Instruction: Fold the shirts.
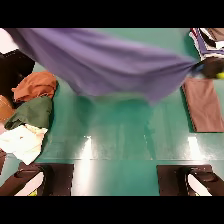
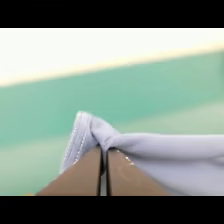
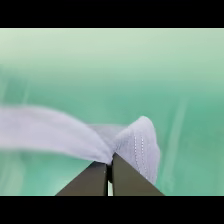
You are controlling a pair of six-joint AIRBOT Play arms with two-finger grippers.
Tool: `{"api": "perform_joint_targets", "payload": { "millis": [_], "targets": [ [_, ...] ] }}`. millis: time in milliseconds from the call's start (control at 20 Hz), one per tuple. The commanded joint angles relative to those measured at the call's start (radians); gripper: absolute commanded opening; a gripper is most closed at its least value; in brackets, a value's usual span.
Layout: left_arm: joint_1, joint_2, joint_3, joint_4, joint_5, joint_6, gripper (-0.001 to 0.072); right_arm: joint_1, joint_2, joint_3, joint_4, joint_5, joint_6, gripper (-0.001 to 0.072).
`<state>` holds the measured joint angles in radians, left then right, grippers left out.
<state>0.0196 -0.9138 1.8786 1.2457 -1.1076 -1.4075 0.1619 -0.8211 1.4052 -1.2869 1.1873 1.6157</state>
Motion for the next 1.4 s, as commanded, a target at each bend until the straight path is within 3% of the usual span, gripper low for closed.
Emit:
{"api": "perform_joint_targets", "payload": {
  "millis": [0, 300, 450, 600, 750, 900, 1050, 1200, 1250, 1300, 1350],
  "targets": [
    [0.003, 0.097, 0.12, -0.009, -0.016, -0.01, 0.0022, -0.092, 0.114, 0.171, -0.034, 0.037, -0.01, 0.0016],
    [0.003, 0.094, 0.194, -0.077, -0.037, -0.007, 0.0022, -0.219, 0.062, 0.415, -0.05, 0.256, -0.039, 0.0016],
    [0.003, 0.072, 0.03, -0.08, -0.076, -0.01, 0.0022, -0.24, -0.064, 0.483, -0.048, 0.388, -0.047, 0.0016],
    [0.003, 0.002, -0.221, -0.079, -0.127, -0.009, 0.0022, -0.207, -0.205, 0.375, -0.049, 0.433, -0.046, 0.0016],
    [0.003, -0.137, -0.44, -0.079, -0.095, 0.006, 0.0022, -0.146, -0.391, 0.188, -0.052, 0.432, -0.047, 0.0016],
    [0.003, -0.37, -0.496, -0.086, 0.014, 0.041, 0.0023, -0.112, -0.596, 0.101, -0.049, 0.332, -0.058, 0.0016],
    [0.003, -0.552, -0.485, -0.099, 0.193, 0.085, 0.0023, -0.074, -0.758, 0.157, -0.048, 0.212, -0.064, 0.0016],
    [0.003, -0.626, -0.451, -0.096, 0.235, 0.08, 0.0026, -0.045, -0.863, 0.278, -0.028, 0.187, -0.064, 0.0034],
    [0.003, -0.626, -0.444, -0.088, 0.231, 0.08, 0.0175, -0.045, -0.884, 0.318, 0.007, 0.197, -0.065, 0.0259],
    [0.006, -0.625, -0.427, -0.076, 0.212, 0.08, 0.0454, -0.05, -0.9, 0.357, 0.051, 0.212, -0.074, 0.0464],
    [0.021, -0.623, -0.4, -0.074, 0.154, 0.076, 0.0537, -0.06, -0.906, 0.384, 0.098, 0.23, -0.099, 0.0462]
  ]
}}
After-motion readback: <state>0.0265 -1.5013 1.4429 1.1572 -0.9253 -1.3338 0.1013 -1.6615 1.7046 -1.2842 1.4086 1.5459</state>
